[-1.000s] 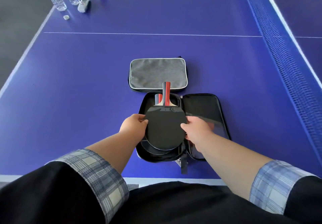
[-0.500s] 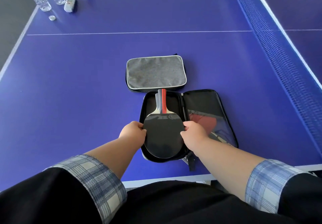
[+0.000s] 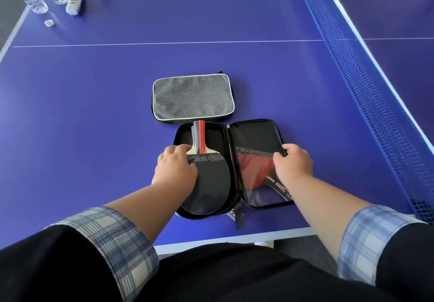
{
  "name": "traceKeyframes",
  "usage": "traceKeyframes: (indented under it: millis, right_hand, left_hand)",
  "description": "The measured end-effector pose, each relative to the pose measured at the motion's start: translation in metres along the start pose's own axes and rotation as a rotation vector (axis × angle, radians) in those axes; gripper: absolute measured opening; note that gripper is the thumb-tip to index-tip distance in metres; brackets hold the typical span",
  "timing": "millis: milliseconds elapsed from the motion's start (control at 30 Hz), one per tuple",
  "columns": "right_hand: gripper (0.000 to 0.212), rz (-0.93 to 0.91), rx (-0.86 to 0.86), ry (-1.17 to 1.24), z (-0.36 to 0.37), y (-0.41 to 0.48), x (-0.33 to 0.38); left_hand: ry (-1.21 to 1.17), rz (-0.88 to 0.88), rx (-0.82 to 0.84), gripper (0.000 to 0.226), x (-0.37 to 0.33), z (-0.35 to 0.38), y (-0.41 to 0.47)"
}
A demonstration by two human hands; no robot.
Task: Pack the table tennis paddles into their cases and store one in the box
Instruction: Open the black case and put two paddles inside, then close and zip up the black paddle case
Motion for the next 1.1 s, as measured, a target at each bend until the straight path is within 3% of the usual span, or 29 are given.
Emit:
traceKeyframes:
  millis: [133,200,300,367,533,700,833,1000,1100]
  right_hand:
    - [0.060,0.211,0.222,0.055,-0.006,0.021,-0.041]
    - [0.042,0.212,0.265,0.110,-0.009,0.023,-0.044]
    - [0.013,0.150,0.241,0.251,-0.022,0.017,-0.033]
    - [0.012,0.089,0.288,0.324,-0.026,0.005,-0.018]
    - [0.024,-0.135,0.591,0.418,-0.018,-0.041,0.045]
    - [0.049,-0.282,0.770,0.440,0.007,-0.086,0.099]
    - [0.044,-0.351,0.887,0.450,0.035,-0.117,0.120]
    - [0.041,-0.583,0.838,0.228,0.069,-0.137,0.134]
    - [0.057,-0.602,0.810,-0.024,0.094,-0.139,0.127]
  left_hand:
    - [0.023,0.262,0.069,0.035,-0.056,0.019,-0.003]
    - [0.002,0.299,0.129,0.035,-0.080,0.033,-0.005]
    - [-0.057,0.265,0.210,0.035,-0.109,0.048,-0.008]
    - [-0.121,0.250,0.243,0.036,-0.128,0.051,-0.008]
    - [-0.487,0.086,0.246,0.037,-0.161,0.027,-0.002]
    - [-0.500,-0.002,0.166,0.036,-0.133,-0.019,0.001]
    - [-0.447,-0.110,0.174,0.018,-0.084,-0.044,0.002]
    - [-0.579,-0.174,0.208,0.026,-0.039,-0.050,0.013]
    - [-0.494,-0.169,0.199,0.029,-0.017,-0.043,0.022]
Point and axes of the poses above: each hand's wrist, its own y-axis towards the middle knuckle, its own z-axis out of the palm, x = y × z, the point moved 6 cm from there along y, towards the middle knuckle, and after that the axes turned 8 degrees about y, right-handed, at the moved point
